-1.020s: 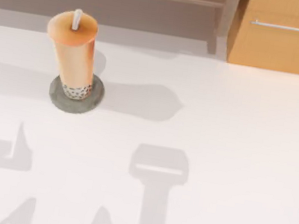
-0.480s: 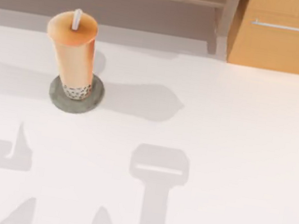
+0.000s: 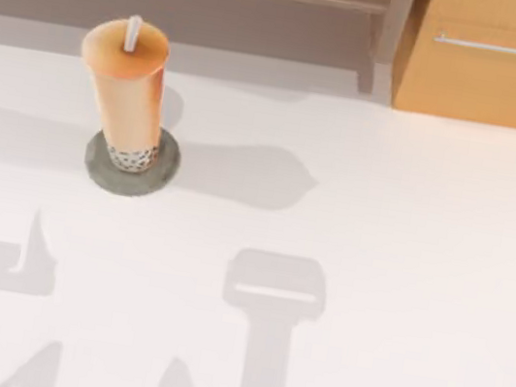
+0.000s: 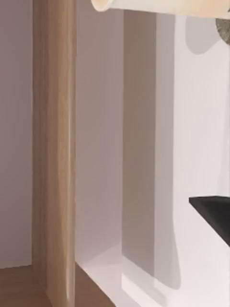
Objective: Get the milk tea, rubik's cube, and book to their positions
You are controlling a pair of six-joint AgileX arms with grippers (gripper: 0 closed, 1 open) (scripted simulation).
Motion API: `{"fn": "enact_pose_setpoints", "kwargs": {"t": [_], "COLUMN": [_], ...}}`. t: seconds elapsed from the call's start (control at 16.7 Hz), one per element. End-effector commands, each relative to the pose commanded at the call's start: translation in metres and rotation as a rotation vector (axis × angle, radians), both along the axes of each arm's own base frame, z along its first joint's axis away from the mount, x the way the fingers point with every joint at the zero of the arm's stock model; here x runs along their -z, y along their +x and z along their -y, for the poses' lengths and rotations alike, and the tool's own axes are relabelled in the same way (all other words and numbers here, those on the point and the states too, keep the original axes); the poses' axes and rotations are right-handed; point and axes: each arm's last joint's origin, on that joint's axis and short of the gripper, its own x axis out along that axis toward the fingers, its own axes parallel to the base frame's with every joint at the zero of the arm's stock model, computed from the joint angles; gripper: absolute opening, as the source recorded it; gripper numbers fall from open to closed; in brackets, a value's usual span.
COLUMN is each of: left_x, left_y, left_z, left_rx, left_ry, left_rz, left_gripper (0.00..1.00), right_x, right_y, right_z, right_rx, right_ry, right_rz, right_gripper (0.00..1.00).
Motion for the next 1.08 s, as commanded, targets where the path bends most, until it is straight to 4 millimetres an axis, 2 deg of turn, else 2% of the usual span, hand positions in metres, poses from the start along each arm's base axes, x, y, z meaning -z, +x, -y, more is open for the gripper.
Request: {"fn": "enact_pose_setpoints", "kwargs": {"t": [0.24,1.02,1.08], "left_x": [0.0,0.0,0.0], "left_y": [0.0,0.0,0.0], "left_z": [0.0,0.0,0.0], "left_rx": [0.0,0.0,0.0], "left_ry": [0.0,0.0,0.0], "left_rz": [0.0,0.0,0.0], "left_gripper": [1.0,1.0,1.0], "right_x": [0.0004,0.0004,0.0004], "right_y": [0.0001,0.0001,0.0001], "right_z": [-0.0001,-0.0001,-0.0001], "right_rx": [0.0,0.0,0.0], "right_ry": [0.0,0.0,0.0], "right_rz": [-0.001,-0.001,-0.001], "right_gripper": [0.0,0.98,1.0]}}
